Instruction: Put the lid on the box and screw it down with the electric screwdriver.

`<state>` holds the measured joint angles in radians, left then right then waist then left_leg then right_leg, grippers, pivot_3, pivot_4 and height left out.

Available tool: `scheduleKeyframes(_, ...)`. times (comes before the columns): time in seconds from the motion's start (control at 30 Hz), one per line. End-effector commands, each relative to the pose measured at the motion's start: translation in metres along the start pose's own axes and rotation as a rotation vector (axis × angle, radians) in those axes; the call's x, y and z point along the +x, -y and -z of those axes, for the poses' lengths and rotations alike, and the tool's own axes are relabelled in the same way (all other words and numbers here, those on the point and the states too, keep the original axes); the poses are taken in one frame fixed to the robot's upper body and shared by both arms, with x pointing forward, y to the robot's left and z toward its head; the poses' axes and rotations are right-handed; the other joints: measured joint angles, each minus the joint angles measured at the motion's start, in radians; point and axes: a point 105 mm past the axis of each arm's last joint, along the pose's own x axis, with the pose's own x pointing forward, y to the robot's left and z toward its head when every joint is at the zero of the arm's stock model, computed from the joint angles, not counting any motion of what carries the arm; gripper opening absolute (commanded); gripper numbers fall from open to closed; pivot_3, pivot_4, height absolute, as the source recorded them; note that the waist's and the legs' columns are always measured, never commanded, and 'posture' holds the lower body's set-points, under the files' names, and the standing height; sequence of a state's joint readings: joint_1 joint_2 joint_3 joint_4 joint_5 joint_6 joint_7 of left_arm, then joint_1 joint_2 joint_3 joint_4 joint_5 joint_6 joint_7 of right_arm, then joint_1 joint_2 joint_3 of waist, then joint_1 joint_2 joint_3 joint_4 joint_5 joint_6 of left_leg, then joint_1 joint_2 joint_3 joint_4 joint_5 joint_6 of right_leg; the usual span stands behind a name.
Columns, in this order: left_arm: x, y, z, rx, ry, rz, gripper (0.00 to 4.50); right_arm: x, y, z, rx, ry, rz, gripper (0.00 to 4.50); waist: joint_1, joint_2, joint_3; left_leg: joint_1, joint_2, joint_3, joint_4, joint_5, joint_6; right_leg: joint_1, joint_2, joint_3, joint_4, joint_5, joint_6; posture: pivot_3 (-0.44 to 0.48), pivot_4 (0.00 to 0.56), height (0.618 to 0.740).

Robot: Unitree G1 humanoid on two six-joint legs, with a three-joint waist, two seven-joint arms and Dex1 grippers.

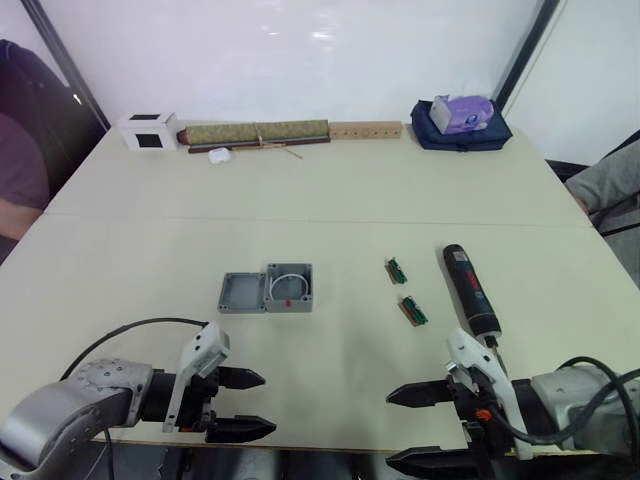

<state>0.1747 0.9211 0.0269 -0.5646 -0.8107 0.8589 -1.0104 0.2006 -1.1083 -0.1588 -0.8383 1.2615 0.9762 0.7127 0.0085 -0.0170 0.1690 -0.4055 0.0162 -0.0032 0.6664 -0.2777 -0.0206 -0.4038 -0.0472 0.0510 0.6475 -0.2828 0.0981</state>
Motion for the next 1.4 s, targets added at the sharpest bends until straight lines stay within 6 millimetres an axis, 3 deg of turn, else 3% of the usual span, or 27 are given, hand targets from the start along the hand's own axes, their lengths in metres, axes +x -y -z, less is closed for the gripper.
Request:
scheduleKeyframes(0.03, -0.003, 0.0, -0.013, 0.022, 0.06, -0.019, 4.46, 0.003, -0.005, -0.002, -0.01, 0.009, -0.027, 4.5, 0.0, 0.0, 0.0, 0.0, 0.0, 0.0, 0.0, 0.0, 0.0, 0.0, 0.0, 0.0, 0.0, 0.0, 0.0, 0.0, 0.15, 0.74)
scheduleKeyframes(0.43, -0.003, 0.002, -0.013, 0.018, 0.049, -0.014, 4.46, 0.003, 0.008, 0.005, 0.018, 0.039, 0.019, 4.5, 0.001, 0.0, 0.0, 0.0, 0.0, 0.0, 0.0, 0.0, 0.0, 0.0, 0.0, 0.0, 0.0, 0.0, 0.0, 0.0, 0.15, 0.74)
scheduleKeyframes(0.6, -0.003, 0.002, -0.017, -0.004, 0.057, -0.022, 4.46, 0.002, 0.02, -0.009, -0.011, 0.135, 0.08, 4.5, -0.002, 0.0, 0.0, 0.0, 0.0, 0.0, 0.0, 0.0, 0.0, 0.0, 0.0, 0.0, 0.0, 0.0, 0.0, 0.0, 0.15, 0.74)
scheduleKeyframes(0.9, -0.019, -0.02, -0.06, 0.027, 0.176, -0.104, 4.46, -0.001, 0.029, -0.023, 0.055, 0.206, 0.092, 4.5, 0.001, 0.0, 0.0, 0.0, 0.0, -0.001, 0.0, 0.0, 0.0, 0.0, 0.001, -0.001, 0.001, 0.002, 0.003, 0.0, 0.15, 0.74)
scheduleKeyframes(0.97, -0.032, -0.033, -0.076, 0.179, 0.096, -0.17, 4.46, -0.011, 0.044, -0.047, -0.042, 0.297, 0.202, 4.5, -0.002, -0.001, 0.0, 0.0, 0.0, -0.001, 0.0, 0.0, 0.0, 0.0, 0.001, -0.001, 0.002, 0.001, 0.002, 0.0, 0.15, 0.74)
scheduleKeyframes(1.07, -0.051, -0.05, -0.13, 0.495, -0.017, -0.24, 4.46, -0.02, 0.051, -0.084, -0.199, 0.372, 0.291, 4.5, 0.002, -0.002, 0.001, 0.0, -0.003, 0.0, 0.001, 0.001, -0.002, -0.001, 0.003, -0.001, 0.002, 0.001, -0.001, 0.0, 0.15, 0.74)
scheduleKeyframes(1.23, -0.026, -0.046, -0.175, 0.648, -0.055, -0.08, 4.46, -0.002, 0.056, -0.093, -0.301, 0.301, 0.316, 4.5, 0.005, 0.0, -0.001, -0.001, -0.004, 0.001, -0.001, 0.0, 0.0, -0.001, 0.001, 0.0, 0.0, 0.003, 0.003, 0.0, 0.15, 0.74)
scheduleKeyframes(1.4, 0.008, -0.053, -0.165, 0.784, -0.244, 0.027, 4.46, 0.02, 0.058, -0.087, -0.364, 0.228, 0.348, 4.5, -0.008, -0.001, 0.0, -0.009, -0.006, 0.0, 0.001, 0.0, 0.0, -0.009, 0.001, -0.001, 0.0, 0.002, 0.004, 0.0, 0.15, 0.74)
